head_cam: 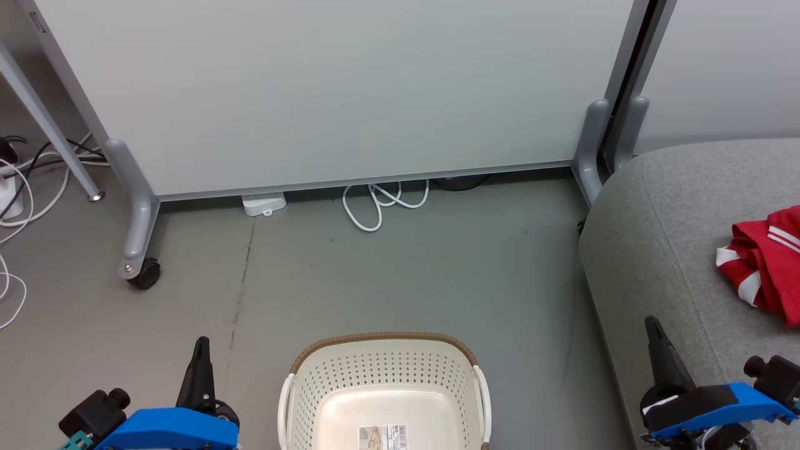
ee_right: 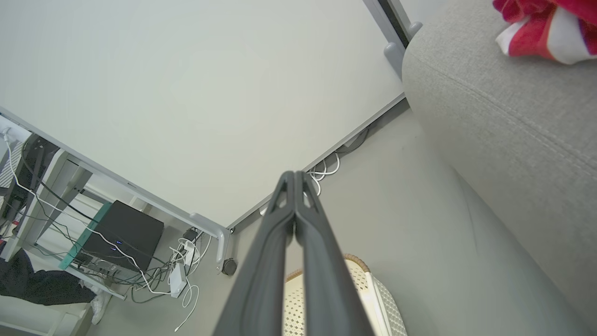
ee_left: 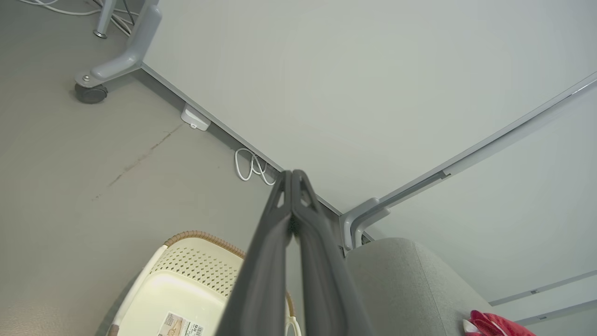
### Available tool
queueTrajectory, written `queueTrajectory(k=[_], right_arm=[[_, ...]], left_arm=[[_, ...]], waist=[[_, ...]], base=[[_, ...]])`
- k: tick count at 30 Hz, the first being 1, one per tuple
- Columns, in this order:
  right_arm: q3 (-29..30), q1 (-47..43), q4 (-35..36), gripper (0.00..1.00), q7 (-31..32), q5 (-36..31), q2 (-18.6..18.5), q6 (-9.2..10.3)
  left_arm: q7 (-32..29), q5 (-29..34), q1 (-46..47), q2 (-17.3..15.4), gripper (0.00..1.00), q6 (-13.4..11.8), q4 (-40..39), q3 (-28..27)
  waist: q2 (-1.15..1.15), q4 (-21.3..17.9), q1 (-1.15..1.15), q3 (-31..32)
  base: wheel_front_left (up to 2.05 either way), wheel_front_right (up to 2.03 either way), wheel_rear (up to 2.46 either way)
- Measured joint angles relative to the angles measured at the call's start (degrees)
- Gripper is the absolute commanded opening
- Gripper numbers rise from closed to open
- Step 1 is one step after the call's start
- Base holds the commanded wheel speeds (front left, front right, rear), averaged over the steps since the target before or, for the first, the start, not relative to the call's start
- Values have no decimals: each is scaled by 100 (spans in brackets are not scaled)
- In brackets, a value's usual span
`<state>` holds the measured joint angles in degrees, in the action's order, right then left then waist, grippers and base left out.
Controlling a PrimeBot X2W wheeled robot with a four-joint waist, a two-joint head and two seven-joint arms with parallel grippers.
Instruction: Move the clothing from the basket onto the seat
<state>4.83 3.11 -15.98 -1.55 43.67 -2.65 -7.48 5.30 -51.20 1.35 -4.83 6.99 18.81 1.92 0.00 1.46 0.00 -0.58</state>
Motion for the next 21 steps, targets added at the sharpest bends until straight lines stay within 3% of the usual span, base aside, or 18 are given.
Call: queueTrajectory(k=[21], right_arm=[[59, 122, 36, 0, 253, 1534, -1, 0]], left_arm=[[-369, -1294, 135, 62, 0, -47, -198, -278]], waist=[[0, -36, 0, 15]], base=[[0, 0, 0]])
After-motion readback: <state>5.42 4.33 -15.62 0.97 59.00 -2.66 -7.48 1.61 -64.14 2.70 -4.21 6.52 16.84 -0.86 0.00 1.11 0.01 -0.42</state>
